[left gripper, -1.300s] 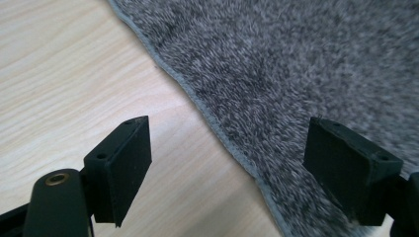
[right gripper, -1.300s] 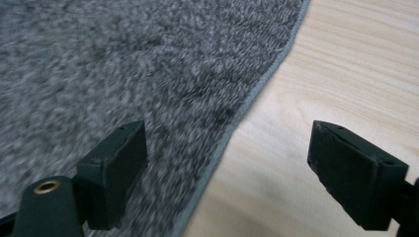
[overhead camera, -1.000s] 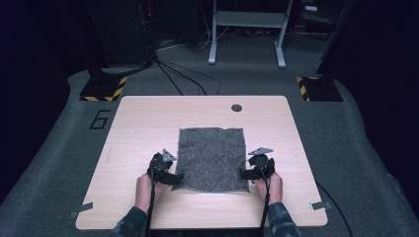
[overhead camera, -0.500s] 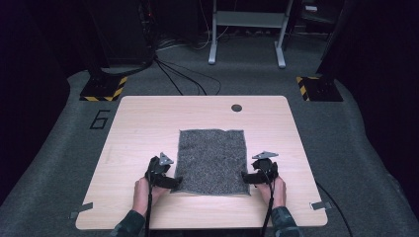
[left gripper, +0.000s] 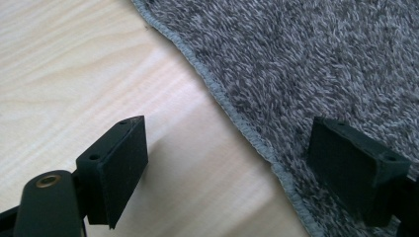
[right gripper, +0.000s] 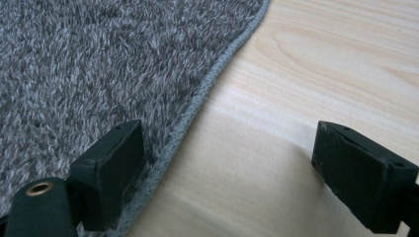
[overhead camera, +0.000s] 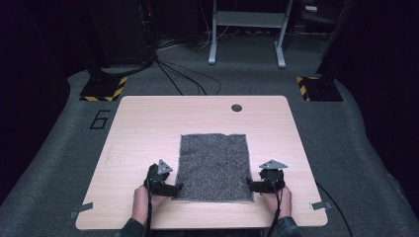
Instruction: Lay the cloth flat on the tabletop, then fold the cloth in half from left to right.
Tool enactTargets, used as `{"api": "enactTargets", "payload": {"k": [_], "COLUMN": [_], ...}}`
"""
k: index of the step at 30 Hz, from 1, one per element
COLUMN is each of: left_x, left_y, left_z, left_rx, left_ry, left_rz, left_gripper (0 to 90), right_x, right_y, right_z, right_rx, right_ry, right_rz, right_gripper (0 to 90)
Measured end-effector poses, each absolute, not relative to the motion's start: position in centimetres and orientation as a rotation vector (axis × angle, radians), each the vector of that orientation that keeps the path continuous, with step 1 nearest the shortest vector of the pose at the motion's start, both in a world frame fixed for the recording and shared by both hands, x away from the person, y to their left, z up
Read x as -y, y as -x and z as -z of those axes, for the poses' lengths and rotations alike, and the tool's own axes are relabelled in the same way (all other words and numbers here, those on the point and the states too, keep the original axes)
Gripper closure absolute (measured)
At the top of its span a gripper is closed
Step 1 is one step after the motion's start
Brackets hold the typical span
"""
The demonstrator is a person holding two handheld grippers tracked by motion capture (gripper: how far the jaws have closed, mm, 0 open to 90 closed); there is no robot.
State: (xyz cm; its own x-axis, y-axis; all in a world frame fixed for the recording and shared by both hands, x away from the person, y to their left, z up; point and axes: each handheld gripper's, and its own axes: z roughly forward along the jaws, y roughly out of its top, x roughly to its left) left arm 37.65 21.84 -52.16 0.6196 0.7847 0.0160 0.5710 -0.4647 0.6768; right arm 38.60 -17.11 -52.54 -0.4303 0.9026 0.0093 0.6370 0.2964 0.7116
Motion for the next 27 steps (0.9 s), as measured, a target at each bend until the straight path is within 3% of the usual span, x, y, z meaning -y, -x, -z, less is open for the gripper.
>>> {"api": "enactTargets", "payload": {"k": [20, 27], "left_x": [-21.8, -22.9], "left_y": [-37.6, -38.2], "left_z": [52.0, 50.6], "left_rx": [-1.045, -1.063], "left_ry": [-2.235, -2.149], "left_rz": [-0.408, -0.38], "left_gripper": [12.9, 12.4], "right_x": [17.3, 17.1], "right_y": [-38.4, -38.4], "right_z": [52.6, 52.6], "right_rx": [-2.172, -2.164], "right_ry": [-1.363, -1.378], "right_rz": [-0.919, -0.925], "right_gripper": [12.7, 11.1]}}
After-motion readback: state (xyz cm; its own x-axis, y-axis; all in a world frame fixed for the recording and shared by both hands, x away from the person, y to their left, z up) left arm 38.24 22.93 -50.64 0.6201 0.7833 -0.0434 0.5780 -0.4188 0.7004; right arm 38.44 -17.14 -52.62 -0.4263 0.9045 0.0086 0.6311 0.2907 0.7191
